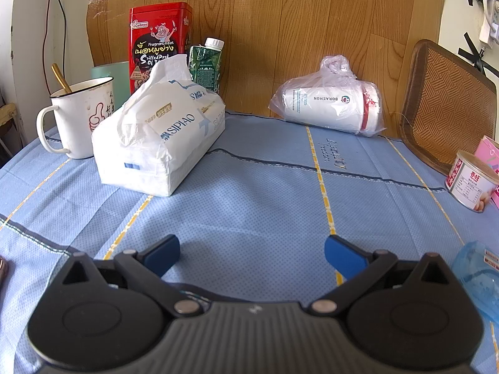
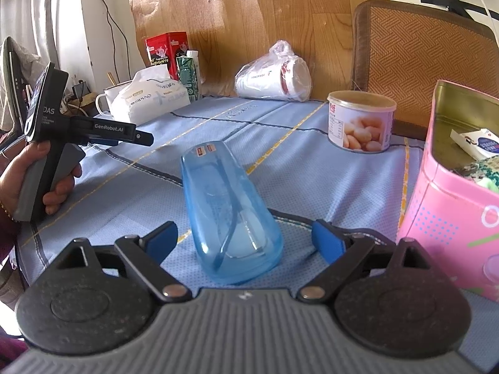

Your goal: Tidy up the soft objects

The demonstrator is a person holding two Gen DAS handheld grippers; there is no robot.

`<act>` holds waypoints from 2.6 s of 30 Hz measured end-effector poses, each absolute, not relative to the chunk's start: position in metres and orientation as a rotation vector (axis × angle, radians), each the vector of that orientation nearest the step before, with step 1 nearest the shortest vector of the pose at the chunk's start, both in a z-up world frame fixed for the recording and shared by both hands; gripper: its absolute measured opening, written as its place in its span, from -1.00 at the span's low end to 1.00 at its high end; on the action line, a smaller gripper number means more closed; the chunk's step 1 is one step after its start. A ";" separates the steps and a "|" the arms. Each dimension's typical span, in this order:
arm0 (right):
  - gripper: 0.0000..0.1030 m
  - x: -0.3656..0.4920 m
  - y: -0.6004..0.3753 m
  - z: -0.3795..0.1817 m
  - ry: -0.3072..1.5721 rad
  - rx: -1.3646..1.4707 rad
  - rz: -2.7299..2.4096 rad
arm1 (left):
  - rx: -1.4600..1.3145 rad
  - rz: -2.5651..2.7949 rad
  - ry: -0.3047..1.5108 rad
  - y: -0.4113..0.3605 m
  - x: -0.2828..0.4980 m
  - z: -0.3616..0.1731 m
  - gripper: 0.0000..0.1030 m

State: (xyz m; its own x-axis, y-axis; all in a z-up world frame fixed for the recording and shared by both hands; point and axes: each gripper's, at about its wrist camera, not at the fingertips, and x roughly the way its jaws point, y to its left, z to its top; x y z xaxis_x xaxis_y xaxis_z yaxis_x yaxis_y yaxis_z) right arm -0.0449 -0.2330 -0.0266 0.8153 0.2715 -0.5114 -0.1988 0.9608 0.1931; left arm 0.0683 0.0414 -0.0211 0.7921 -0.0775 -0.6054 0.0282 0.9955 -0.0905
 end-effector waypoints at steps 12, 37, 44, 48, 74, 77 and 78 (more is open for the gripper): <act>0.84 -0.045 -0.234 -0.026 0.564 0.138 0.254 | -0.078 -0.057 0.654 0.042 0.068 -0.021 0.99; 0.85 -0.045 -0.235 -0.026 0.563 0.139 0.255 | -0.076 -0.057 0.653 0.041 0.068 -0.021 0.99; 0.85 -0.046 -0.235 -0.026 0.562 0.138 0.255 | -0.075 -0.058 0.652 0.041 0.067 -0.021 0.99; 0.85 -0.045 -0.235 -0.026 0.562 0.138 0.256 | -0.075 -0.058 0.652 0.041 0.067 -0.021 0.99; 0.86 -0.050 -0.238 -0.025 0.542 0.168 0.247 | -0.042 -0.043 0.664 0.034 0.068 -0.022 0.99; 0.87 -0.050 -0.238 -0.024 0.534 0.171 0.250 | -0.029 -0.038 0.669 0.032 0.068 -0.022 0.99; 0.87 -0.051 -0.239 -0.025 0.531 0.171 0.252 | -0.025 -0.037 0.670 0.032 0.069 -0.022 0.99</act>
State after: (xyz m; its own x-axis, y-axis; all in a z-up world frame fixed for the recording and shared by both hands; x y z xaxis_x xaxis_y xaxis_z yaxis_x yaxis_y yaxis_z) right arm -0.0507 -0.2386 -0.0246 0.8325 0.2806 -0.4777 -0.1924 0.9550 0.2257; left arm 0.0689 0.0316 -0.0221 0.7833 -0.0420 -0.6203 0.0258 0.9991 -0.0350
